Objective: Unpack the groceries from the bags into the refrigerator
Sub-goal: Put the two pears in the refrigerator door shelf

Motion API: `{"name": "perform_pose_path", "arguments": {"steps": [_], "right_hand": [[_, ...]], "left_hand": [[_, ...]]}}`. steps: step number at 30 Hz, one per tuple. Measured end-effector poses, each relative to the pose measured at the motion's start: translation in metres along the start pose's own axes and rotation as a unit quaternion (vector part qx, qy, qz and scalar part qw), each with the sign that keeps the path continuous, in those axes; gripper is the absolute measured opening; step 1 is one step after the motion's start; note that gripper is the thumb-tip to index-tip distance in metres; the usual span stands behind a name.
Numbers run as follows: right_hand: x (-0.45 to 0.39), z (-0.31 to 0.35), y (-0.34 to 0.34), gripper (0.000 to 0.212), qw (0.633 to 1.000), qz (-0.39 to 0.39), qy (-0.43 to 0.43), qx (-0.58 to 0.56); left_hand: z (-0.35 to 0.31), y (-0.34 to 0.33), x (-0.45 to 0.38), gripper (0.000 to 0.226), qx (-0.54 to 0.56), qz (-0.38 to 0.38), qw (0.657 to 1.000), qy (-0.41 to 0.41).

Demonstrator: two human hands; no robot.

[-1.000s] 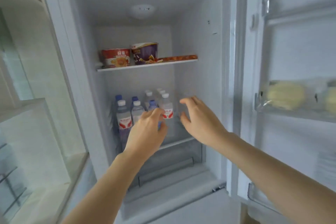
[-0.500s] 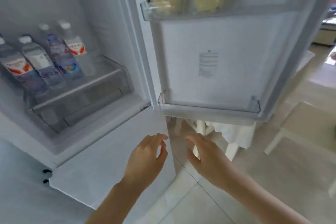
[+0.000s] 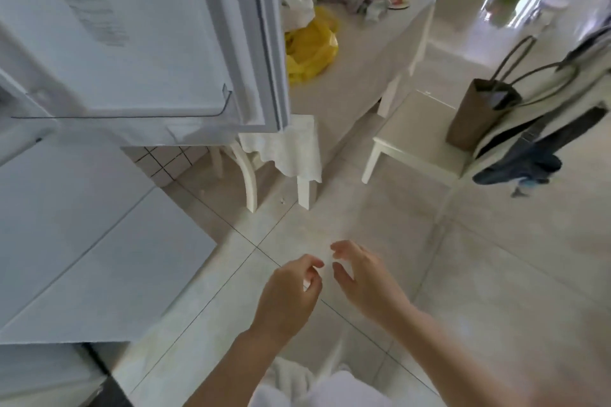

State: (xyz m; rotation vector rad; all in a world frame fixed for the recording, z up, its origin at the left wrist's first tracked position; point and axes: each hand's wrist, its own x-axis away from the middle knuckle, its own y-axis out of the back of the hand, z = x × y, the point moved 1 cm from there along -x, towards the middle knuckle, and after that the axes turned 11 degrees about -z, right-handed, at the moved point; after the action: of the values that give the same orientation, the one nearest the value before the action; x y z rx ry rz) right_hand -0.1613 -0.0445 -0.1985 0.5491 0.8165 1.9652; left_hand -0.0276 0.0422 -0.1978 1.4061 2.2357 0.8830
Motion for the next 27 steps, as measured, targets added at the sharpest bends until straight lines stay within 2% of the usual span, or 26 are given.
{"name": "perform_pose_path", "arguments": {"steps": [7,15,21,27], "right_hand": [[-0.032,-0.08,0.046,0.026,0.996,-0.019,-0.075,-0.034],[-0.145,-0.124,0.083,0.023,0.992,-0.053,-0.096,-0.069],[-0.266,-0.139,0.118,0.023,0.995,-0.042,-0.079,-0.046],[-0.383,-0.14,0.144,0.023,0.998,-0.026,-0.031,-0.045]], "left_hand": [[-0.032,-0.059,-0.048,0.017,-0.029,0.02,0.999,0.033],[-0.039,-0.093,-0.161,0.016,-0.057,0.035,0.994,0.081],[-0.062,-0.111,-0.28,0.02,-0.07,0.058,0.993,0.07],[-0.094,-0.116,-0.395,0.019,-0.063,0.004,0.996,0.064]]}}
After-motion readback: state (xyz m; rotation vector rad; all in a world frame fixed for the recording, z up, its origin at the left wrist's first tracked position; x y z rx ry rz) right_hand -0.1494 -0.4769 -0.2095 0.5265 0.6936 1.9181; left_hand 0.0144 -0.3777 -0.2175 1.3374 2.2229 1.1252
